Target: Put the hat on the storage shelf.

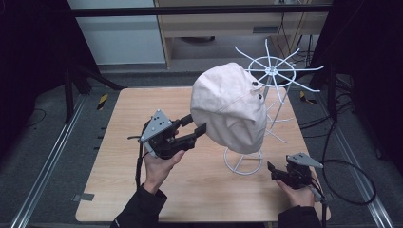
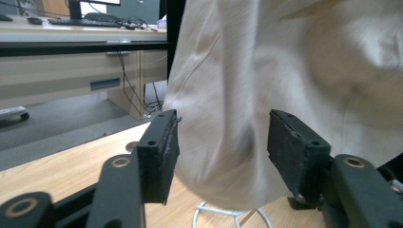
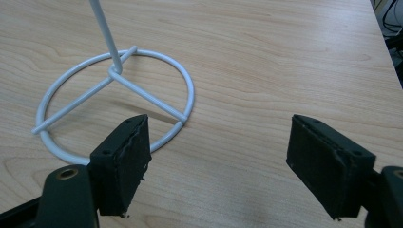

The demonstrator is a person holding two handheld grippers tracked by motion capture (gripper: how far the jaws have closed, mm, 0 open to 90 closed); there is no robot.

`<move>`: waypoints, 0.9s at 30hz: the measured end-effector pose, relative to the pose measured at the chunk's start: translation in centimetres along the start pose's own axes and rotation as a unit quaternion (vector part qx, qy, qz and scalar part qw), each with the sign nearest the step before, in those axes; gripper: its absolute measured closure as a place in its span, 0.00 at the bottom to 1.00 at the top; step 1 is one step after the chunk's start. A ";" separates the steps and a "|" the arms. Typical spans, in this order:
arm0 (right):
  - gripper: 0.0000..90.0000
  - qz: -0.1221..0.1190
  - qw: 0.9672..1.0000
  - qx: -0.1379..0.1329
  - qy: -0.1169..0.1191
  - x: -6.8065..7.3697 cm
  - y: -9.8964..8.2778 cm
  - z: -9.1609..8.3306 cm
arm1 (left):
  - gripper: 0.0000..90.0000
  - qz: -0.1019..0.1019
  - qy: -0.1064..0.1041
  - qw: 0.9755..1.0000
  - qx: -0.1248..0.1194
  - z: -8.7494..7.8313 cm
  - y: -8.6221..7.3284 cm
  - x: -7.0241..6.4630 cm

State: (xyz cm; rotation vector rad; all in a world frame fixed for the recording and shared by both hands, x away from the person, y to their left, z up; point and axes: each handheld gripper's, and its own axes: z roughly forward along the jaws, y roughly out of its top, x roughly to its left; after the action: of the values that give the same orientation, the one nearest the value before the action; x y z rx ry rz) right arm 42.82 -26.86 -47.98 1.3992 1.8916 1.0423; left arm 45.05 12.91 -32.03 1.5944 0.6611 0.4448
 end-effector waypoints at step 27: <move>0.22 0.008 1.000 -0.001 -0.011 -0.4 -0.1 0.0 | 0.26 0.001 0.112 0.988 0.105 -6.5 -9.2 6.7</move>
State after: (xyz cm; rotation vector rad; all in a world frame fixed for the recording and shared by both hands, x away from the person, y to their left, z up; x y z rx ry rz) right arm 42.86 -27.30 -48.06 1.4205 1.8659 1.0320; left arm 44.52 22.60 -40.85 1.7594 0.9014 0.5758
